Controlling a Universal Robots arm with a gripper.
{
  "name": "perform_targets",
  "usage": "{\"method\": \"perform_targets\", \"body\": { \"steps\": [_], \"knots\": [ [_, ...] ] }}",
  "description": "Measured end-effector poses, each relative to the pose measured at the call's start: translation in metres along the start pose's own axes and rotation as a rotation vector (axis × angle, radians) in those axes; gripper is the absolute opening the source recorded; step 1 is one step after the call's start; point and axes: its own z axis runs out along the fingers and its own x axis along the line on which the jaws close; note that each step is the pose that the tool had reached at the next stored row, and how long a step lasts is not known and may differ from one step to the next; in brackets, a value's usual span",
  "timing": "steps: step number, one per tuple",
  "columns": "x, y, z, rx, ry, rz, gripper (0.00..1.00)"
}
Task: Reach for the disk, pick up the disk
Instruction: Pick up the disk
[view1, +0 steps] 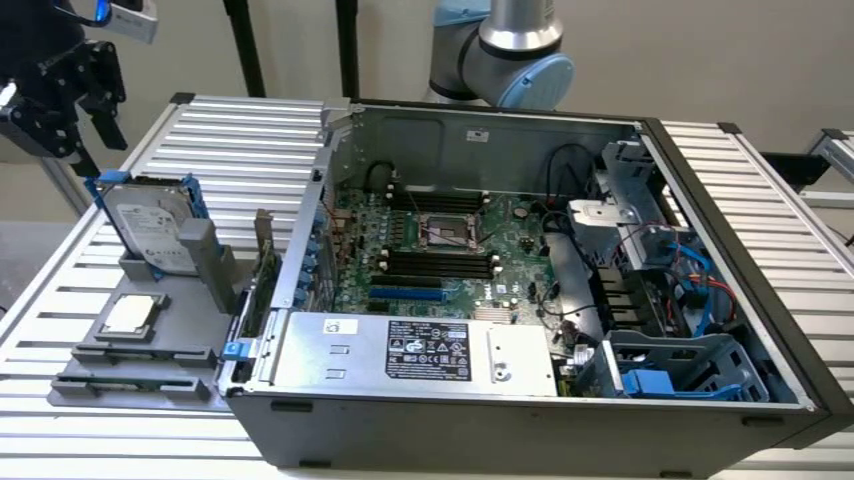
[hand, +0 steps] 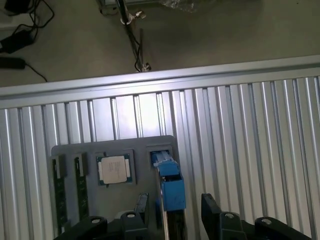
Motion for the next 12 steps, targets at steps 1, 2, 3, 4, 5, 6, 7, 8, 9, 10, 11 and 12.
{"method": "perform_targets", "body": {
  "steps": [1,2,3,4,5,6,7,8,9,10,11,12],
  "knots": [
    [0.0,0.0,0.0011,0.0,0.0001,0.0,0.54],
    [0.0,-0.0001,0.0026,-0.0001,0.0001,-0.001,0.54],
    [0.0,-0.0001,0.0044,-0.0001,0.0001,-0.001,0.54],
    [0.0,-0.0001,0.0062,-0.0001,0.0001,-0.001,0.54],
    [0.0,-0.0002,0.008,-0.0001,0.0001,-0.002,0.54],
    [0.0,-0.0002,0.0099,-0.0001,0.0001,-0.003,0.54],
    [0.0,-0.0003,0.0116,-0.0002,0.0002,-0.004,0.54],
    [0.0,-0.0003,0.0135,-0.0002,0.0001,-0.005,0.54],
    [0.0,-0.0003,0.0152,-0.0003,0.0003,-0.007,0.54],
    [0.0,-0.0004,0.0171,-0.0002,0.0002,-0.009,0.54],
    [0.0,-0.0004,0.0189,-0.0003,0.0003,-0.012,0.54],
    [0.001,-0.0004,0.0208,-0.0005,0.0004,-0.015,0.54]
  ]
}}
